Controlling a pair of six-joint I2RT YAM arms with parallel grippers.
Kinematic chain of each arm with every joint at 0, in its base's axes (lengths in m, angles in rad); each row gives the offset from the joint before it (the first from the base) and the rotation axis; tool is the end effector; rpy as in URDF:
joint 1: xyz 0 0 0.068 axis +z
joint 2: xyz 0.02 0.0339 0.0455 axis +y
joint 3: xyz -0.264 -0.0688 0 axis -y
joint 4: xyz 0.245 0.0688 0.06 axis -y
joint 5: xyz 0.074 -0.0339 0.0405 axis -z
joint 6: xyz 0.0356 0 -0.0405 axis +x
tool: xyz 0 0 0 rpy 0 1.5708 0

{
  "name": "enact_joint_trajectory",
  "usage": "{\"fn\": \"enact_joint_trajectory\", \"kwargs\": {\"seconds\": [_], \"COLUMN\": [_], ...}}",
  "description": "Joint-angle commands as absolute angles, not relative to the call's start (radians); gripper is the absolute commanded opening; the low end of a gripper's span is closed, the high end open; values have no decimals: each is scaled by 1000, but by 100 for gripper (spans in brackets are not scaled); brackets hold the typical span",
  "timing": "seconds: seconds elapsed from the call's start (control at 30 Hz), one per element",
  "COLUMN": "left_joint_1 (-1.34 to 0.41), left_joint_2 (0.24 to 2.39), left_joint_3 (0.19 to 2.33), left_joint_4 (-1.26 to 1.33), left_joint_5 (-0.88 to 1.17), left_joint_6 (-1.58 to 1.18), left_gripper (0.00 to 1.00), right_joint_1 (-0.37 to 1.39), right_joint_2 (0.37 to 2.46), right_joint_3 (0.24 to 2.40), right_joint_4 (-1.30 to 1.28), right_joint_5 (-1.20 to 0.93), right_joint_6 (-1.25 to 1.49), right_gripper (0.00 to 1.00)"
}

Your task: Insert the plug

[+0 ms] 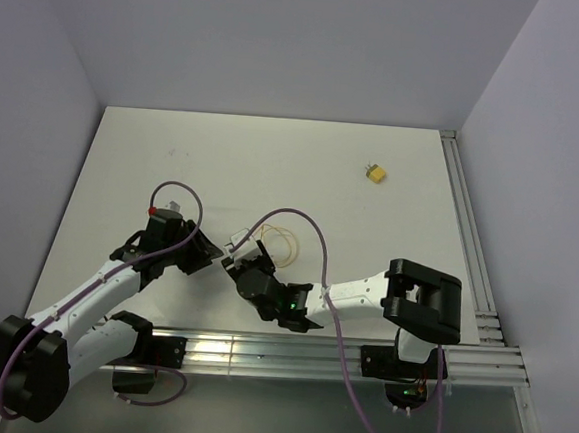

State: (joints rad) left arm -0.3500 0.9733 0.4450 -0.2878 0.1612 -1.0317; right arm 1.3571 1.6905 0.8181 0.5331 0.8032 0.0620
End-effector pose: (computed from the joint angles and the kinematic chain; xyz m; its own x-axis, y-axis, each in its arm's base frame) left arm 0.1747 -0.0699 0.1806 -0.7304 -0.6351 -0.2513 -0.3605 0.6710 -0.6479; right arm 0.0989 0.3348 0.1937 -0.1036 -0.2744 -0.9560 -0.5293 0.8290 -0.1806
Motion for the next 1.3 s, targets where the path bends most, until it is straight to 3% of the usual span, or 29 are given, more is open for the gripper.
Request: {"fn": "enact_joint_trajectory", "kwargs": {"seconds": [0.0,0.57,0.93,1.27], "left_joint_1": [-344,-344,-344,-342], "left_joint_2": [974,962,979,1026], "left_joint_3": [439,423,390,374], "left_joint_4": [-248,-226,-172,-127], "left_joint_5": [176,193,219,259], "left_joint_6": [-1005,-1014,-1032,-1037], "left_gripper": [49,46,45,43], "right_joint_1": [1364,1405,1456,1397], "right_joint_2": [1703,1775,1809,1770], "right_joint_3": [835,818,724,825], "right_joint_4": [558,440,453,253], "right_joint_5": [839,887,907,660], "right_joint_6": [26,275,236,193], "right_gripper": [0,0,0,0]}}
